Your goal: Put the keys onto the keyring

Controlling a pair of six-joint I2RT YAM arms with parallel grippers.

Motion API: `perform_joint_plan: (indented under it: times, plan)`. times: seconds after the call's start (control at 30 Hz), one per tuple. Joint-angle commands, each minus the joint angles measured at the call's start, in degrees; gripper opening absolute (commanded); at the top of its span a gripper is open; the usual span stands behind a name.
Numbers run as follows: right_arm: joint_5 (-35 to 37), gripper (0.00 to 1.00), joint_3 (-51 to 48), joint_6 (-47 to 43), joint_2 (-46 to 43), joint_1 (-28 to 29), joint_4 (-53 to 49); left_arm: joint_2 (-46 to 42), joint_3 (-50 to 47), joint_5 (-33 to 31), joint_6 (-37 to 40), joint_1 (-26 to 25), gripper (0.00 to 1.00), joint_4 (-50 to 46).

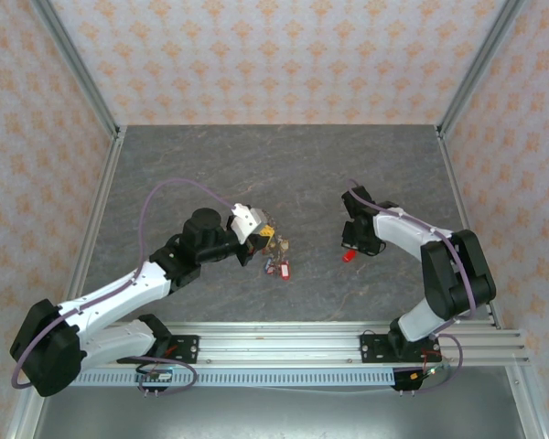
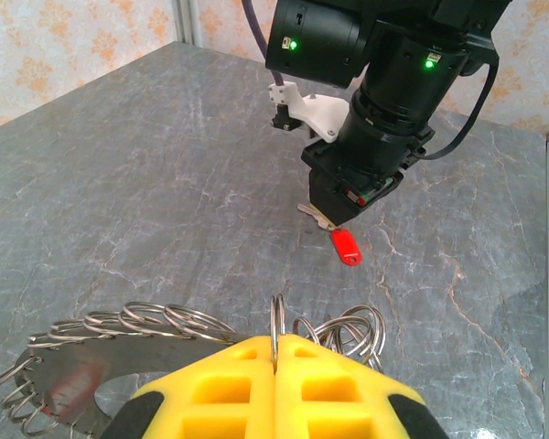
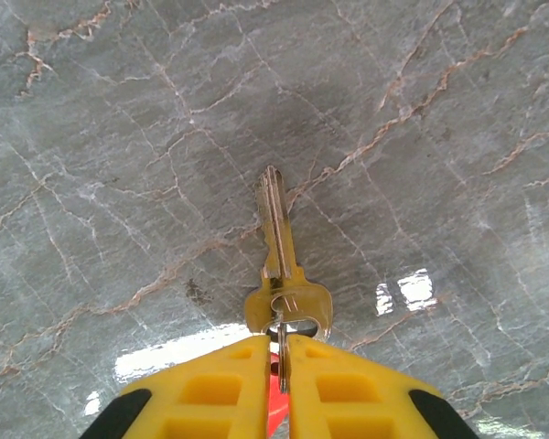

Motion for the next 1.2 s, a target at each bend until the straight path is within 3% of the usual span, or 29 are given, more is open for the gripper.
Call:
perform_joint_plan:
  times: [0.0,1.17]
  plan:
    - [0.64,0.13,-0.12,0.84,-1.05,0.33,-1.18,-0.09,2.55,0.76,-0.18,0.36,0.0,2.88]
    - [0.11,0.14,0.06,1.06,1.89,0.33,-1.28,-0.31,2.24,0.72,0.17,0.36,0.0,2.25]
